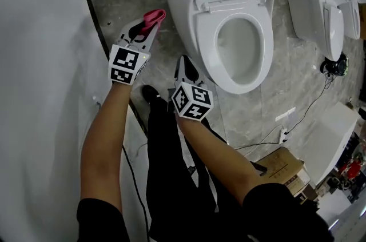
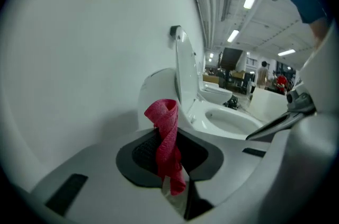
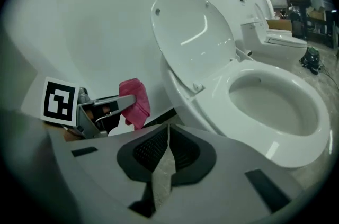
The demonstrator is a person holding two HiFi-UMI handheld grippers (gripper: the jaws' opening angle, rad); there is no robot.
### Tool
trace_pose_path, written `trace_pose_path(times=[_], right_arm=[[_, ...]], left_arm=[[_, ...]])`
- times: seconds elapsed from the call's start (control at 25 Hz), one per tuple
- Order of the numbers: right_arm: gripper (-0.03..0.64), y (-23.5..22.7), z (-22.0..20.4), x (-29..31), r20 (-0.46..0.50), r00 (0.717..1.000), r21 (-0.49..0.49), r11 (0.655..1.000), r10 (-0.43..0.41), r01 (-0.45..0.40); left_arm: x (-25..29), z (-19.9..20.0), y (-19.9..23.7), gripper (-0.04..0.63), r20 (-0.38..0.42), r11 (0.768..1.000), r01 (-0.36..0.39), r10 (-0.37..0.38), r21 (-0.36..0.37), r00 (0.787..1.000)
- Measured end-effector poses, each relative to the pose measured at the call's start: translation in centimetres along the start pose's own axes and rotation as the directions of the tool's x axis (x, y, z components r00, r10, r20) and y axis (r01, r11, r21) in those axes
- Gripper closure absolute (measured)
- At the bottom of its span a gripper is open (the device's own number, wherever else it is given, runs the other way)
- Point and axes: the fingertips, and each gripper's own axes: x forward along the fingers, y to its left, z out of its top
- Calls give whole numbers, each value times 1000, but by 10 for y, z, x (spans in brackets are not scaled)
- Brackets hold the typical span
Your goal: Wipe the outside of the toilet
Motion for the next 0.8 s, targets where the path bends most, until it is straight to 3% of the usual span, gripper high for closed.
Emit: trace_pose_path(times=[0.16, 0.28, 0.56, 0.8], right_arm=[[580, -14, -19, 44, -2, 1000, 44, 999, -19, 19], [580, -32, -35, 60, -4, 999, 69, 997, -46, 46], [580, -53, -57, 87, -4, 997, 114, 990, -79, 79], [580, -75, -77, 80, 2, 992, 187, 975, -124, 121]], left_arm=[[54, -23, 17, 518, -64, 984, 15, -4, 177, 998], [88, -41, 24, 520, -106, 971, 27, -1, 236, 994], [139, -49, 41, 522, -57, 972, -17, 31, 232, 998], [137, -59, 21, 526, -29, 972, 21, -14, 235, 999]])
